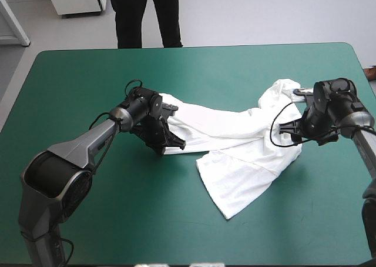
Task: Fold the cloth
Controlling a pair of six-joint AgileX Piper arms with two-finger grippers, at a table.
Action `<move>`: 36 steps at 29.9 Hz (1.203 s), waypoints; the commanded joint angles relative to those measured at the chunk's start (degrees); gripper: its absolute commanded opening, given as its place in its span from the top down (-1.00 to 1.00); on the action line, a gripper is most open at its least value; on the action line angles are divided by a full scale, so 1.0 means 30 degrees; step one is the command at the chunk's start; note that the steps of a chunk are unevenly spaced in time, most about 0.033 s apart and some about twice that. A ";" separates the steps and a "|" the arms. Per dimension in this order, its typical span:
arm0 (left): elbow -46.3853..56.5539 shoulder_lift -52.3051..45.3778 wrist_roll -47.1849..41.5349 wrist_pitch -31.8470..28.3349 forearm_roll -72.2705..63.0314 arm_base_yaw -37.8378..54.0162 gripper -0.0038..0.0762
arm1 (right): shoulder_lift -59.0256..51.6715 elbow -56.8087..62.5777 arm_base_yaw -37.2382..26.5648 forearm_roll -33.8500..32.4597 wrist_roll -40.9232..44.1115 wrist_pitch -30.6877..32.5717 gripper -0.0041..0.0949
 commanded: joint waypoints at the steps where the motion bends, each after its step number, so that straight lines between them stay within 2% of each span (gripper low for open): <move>1: -0.0049 -0.0066 0.0128 -0.1091 -0.0659 -0.0137 0.93 | 0.0165 -0.0388 -0.0936 0.0736 -0.0432 -0.1146 -0.28; 9: -0.0049 -0.0066 0.0128 -0.1229 -0.0659 -0.0137 0.93 | 0.2069 -0.0355 -0.1019 0.1094 -0.0434 -0.2168 -0.26; 18: -0.0049 -0.0066 0.0152 -0.1229 -0.0659 -0.0137 0.93 | 0.3516 0.0278 -0.1019 0.1816 -0.0434 -0.2965 -0.08; 20: -0.0049 -0.0066 0.0152 -0.1229 -0.0659 -0.0137 0.93 | 0.3623 0.0353 -0.1019 0.1860 -0.0434 -0.3066 0.02; 22: -0.0049 -0.0066 0.0152 -0.1229 -0.0697 -0.0137 0.93 | 0.3673 0.0353 -0.1019 0.1860 -0.0434 -0.2980 0.25; 24: -0.0085 -0.0100 0.0152 -0.1184 -0.0595 -0.0137 0.93 | 0.3673 0.0353 -0.1019 0.1860 -0.0434 -0.2719 0.63; 25: -0.0177 -0.0188 0.0152 -0.1043 -0.0515 -0.0137 0.93 | 0.3673 0.0353 -0.1019 0.1771 -0.0513 -0.2443 0.91; 30: -0.1407 -0.1040 0.0152 -0.0186 0.0692 -0.0107 0.93 | 0.2828 0.0314 -0.1019 0.1754 -0.0777 -0.1419 0.95; 36: -0.4594 -0.2497 0.0152 0.1782 0.2637 -0.0107 0.93 | -0.1127 0.0314 -0.1019 0.1754 -0.0965 -0.1085 0.95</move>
